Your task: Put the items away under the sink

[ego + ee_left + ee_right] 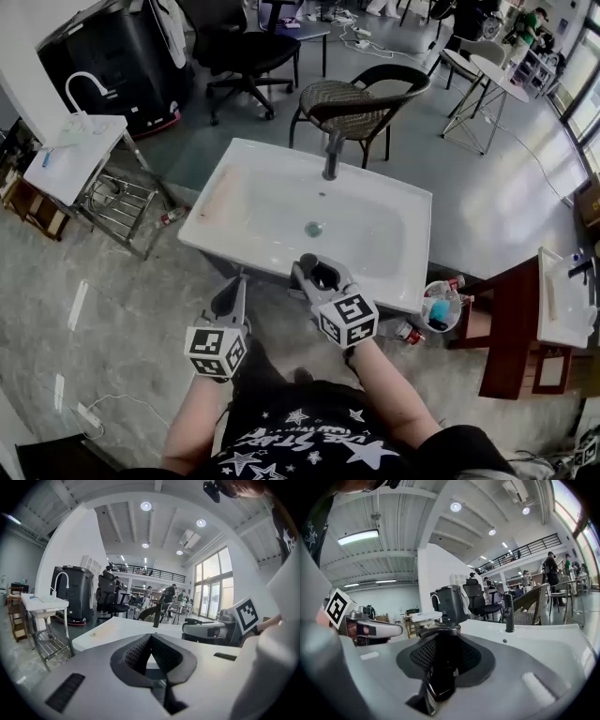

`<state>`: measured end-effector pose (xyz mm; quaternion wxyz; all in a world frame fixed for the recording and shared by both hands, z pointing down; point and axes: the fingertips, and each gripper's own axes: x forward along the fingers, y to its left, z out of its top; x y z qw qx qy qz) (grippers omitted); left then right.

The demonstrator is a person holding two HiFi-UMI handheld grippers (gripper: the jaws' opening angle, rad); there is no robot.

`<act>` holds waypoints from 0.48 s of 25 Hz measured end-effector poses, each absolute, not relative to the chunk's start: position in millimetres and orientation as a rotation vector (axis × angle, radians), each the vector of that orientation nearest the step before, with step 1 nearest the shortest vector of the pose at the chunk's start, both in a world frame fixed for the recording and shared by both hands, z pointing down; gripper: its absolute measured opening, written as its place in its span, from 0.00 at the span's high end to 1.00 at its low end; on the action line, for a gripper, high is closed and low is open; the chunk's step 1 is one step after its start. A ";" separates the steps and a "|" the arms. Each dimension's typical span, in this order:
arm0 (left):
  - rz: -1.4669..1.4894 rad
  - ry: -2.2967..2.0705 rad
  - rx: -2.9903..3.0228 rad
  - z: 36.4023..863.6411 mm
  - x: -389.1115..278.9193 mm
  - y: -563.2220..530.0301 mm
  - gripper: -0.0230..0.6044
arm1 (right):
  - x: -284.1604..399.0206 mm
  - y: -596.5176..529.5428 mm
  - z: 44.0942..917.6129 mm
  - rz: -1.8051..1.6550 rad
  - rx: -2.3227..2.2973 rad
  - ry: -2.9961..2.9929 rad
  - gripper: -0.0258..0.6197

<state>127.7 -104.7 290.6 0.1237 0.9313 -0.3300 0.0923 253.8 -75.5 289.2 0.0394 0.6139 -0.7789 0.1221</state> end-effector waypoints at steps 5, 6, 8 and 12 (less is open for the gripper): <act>0.246 -1.061 2.668 285.2 117.7 -55.8 0.95 | 235.1 -23.1 300.5 0.406 1.762 -2.455 0.81; 0.243 -1.079 2.663 283.8 114.4 -47.7 0.95 | 231.5 -15.7 303.7 0.417 1.744 -2.466 0.81; 0.248 -1.110 2.658 282.5 104.8 -33.8 0.95 | 222.7 -5.3 309.0 0.433 1.717 -2.485 0.81; 0.282 -1.172 2.632 289.2 75.4 -14.8 0.95 | 198.9 7.7 312.4 0.397 1.671 -2.520 0.81</act>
